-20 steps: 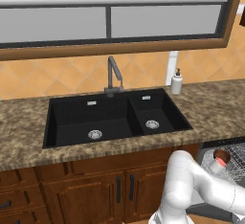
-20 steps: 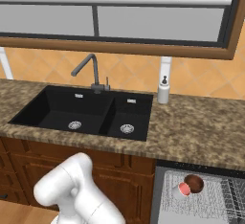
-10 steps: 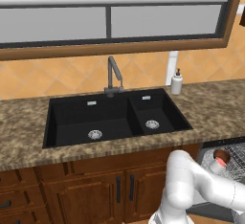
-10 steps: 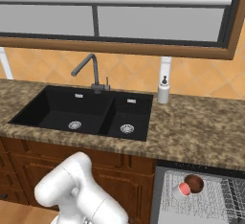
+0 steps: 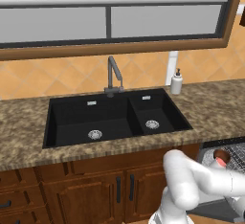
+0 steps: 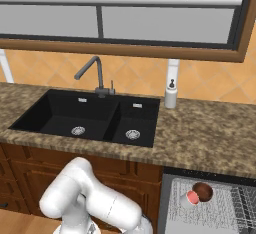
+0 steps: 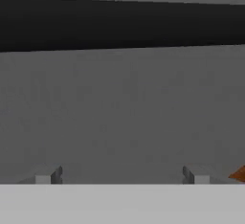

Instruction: Pick up the cup and bowl from the counter, place them in the dishwasher, and close the dishwasher door.

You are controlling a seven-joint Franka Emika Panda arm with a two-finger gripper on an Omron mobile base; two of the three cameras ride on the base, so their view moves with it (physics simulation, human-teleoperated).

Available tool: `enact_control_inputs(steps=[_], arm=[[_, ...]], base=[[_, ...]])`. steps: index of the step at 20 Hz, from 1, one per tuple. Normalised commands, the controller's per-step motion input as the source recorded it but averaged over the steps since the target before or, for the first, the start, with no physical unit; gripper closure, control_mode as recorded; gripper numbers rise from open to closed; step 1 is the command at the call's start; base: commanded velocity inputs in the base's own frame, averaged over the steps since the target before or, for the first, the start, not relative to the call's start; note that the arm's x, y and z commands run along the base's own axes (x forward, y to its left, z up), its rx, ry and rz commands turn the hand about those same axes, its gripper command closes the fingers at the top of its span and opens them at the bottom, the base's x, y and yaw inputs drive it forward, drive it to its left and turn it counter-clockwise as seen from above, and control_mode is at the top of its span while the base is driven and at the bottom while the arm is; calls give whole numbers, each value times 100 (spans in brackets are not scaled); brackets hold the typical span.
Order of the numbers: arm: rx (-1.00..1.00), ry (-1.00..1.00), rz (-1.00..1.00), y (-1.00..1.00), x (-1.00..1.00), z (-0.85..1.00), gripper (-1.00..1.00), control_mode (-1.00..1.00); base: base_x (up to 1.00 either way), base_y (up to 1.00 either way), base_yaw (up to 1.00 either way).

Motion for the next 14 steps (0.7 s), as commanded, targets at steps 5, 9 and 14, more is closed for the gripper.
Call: enact_control_inputs(steps=[5,9,14], arm=[[0,-23,0,-49,68,-75,-100,-100],[0,-27,0,-33,94,-15,-100,-100],[0,-26,0,-31,95,0,-100,-100]], base=[[0,0,0],[0,0,0],[0,0,0]])
